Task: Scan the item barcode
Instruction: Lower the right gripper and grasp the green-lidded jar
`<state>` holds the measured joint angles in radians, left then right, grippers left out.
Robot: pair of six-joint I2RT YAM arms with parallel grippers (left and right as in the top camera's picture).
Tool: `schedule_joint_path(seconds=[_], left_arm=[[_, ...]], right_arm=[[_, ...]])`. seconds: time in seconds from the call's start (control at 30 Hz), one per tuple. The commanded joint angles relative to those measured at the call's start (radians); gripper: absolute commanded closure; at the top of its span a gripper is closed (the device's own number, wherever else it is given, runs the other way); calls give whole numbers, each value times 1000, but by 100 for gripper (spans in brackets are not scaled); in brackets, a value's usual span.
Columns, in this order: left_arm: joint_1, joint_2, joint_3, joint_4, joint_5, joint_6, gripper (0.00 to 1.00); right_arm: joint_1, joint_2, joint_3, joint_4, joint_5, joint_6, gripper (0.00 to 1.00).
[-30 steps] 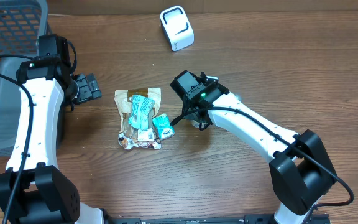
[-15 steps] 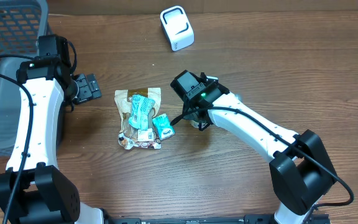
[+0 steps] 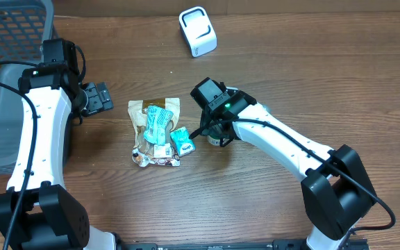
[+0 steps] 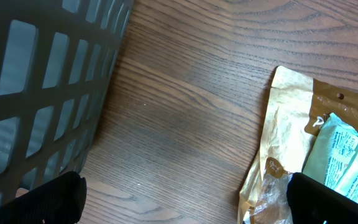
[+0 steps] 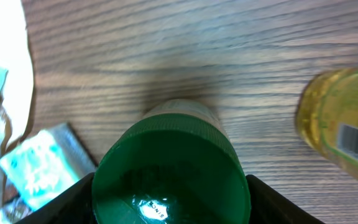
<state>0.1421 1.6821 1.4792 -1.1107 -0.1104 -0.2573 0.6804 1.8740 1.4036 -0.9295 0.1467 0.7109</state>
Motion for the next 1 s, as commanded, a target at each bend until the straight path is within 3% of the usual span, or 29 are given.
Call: schedule_joint_path(seconds=[0.0, 0.23, 0.5, 0.6, 0.67, 0.77, 0.97], left_arm=[[2, -16, 21, 0, -12, 14, 0], [2, -16, 21, 0, -12, 14, 0], [2, -16, 21, 0, -12, 14, 0], [2, -16, 21, 0, -12, 14, 1], [2, -16, 21, 0, -12, 14, 0], [2, -16, 21, 0, -12, 14, 1], [2, -16, 21, 0, -12, 14, 0]], right_arm=[[-2, 2, 16, 2, -113, -132, 33], [-2, 2, 16, -32, -149, -346, 32], [-2, 2, 16, -37, -149, -377, 32], [-2, 2, 16, -23, -149, -352, 11], [-2, 2, 16, -11, -149, -302, 5], [-2, 2, 16, 2, -149, -196, 5], [-2, 2, 16, -11, -149, -59, 18]])
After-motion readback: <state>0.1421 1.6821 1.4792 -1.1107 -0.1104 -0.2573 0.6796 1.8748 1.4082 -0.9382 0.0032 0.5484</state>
